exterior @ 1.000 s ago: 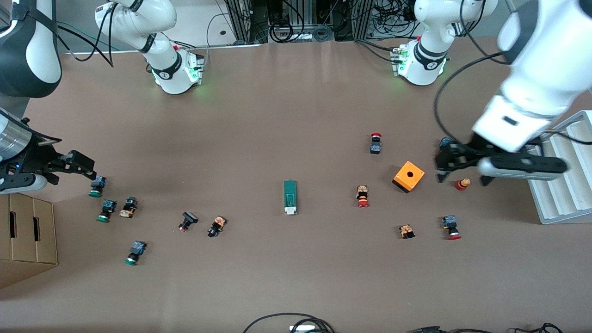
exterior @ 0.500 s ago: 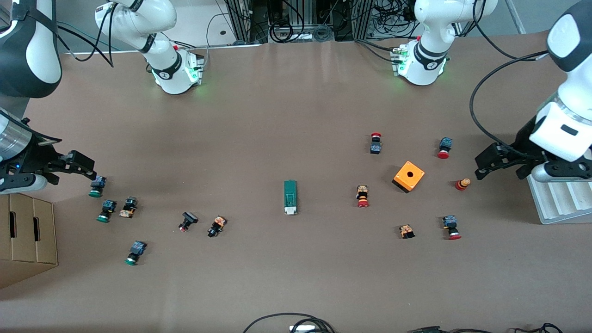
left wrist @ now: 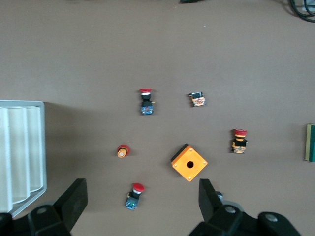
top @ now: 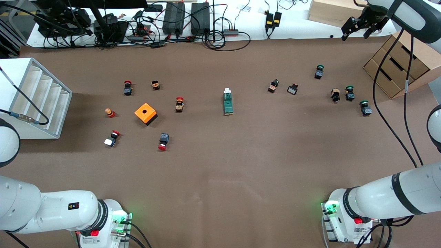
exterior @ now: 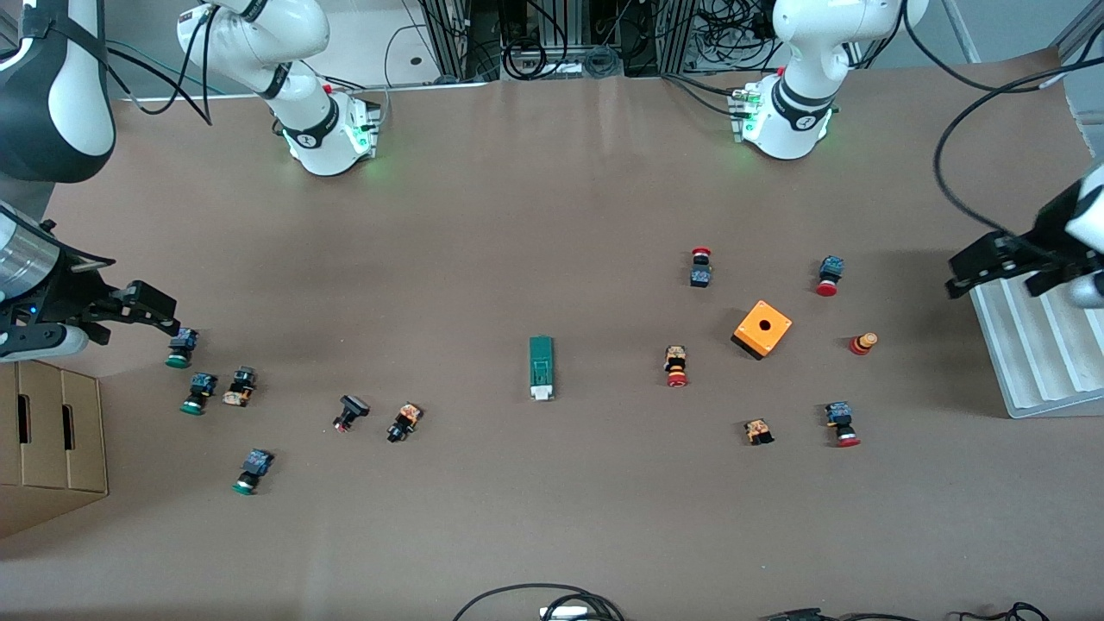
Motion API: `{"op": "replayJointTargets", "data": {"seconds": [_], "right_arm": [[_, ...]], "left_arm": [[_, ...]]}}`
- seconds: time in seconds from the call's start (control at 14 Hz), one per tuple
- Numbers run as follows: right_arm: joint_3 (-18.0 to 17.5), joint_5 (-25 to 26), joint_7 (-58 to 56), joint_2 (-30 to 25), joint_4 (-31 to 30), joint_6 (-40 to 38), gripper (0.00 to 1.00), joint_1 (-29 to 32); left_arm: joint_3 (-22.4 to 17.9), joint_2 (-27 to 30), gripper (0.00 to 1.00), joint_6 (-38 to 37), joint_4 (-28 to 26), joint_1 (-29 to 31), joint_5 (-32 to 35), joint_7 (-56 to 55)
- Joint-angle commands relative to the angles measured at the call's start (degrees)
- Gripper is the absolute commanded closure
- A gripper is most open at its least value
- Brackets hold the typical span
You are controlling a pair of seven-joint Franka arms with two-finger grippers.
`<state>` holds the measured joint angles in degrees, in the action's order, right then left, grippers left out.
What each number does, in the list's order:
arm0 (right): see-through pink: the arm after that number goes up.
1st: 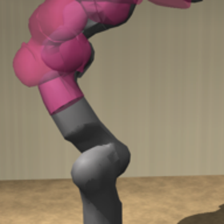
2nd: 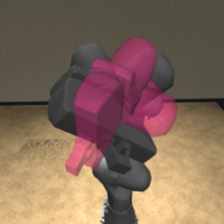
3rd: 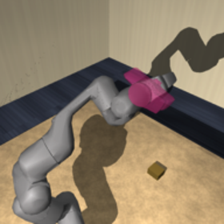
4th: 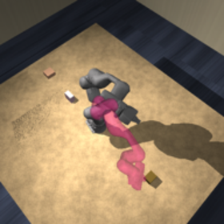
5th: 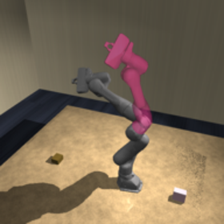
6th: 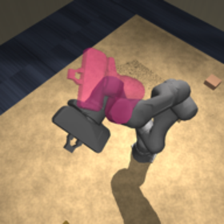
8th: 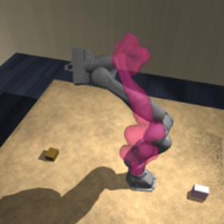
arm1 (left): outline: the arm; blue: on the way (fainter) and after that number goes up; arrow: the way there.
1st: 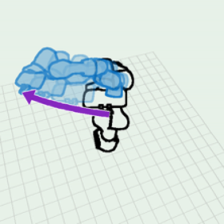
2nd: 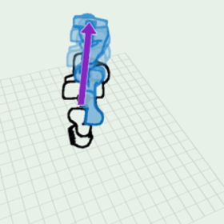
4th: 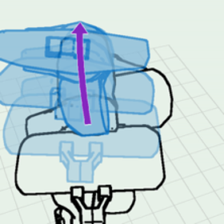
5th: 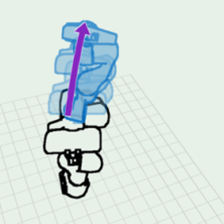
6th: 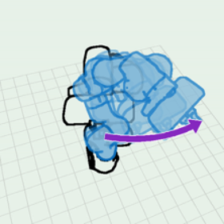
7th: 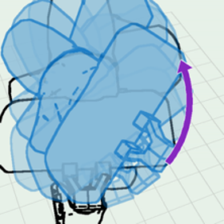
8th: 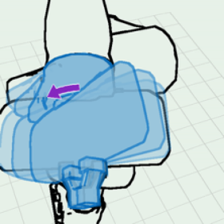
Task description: Close load switch with both arms
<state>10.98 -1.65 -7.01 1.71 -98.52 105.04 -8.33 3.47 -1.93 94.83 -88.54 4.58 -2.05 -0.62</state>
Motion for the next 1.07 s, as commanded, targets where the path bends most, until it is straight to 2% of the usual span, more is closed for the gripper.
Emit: {"op": "replayJointTargets", "data": {"seconds": [0.0,0.14,1.0], "right_arm": [[0.2,0.7,0.2,0.8,1.2,0.2,0.0,-0.1],[0.2,0.7,0.2,0.8,1.2,0.2,0.0,-0.1],[0.2,0.7,0.2,0.8,1.2,0.2,0.0,-0.1]], "left_arm": [[-1.4,1.9,0.0,-3.1,-0.5,0.2,-0.4,2.4],[-1.4,2.5,0.0,-6.0,0.4,0.2,-0.3,2.1],[-2.5,2.0,0.0,-8.2,0.2,1.0,0.7,1.1]]}}
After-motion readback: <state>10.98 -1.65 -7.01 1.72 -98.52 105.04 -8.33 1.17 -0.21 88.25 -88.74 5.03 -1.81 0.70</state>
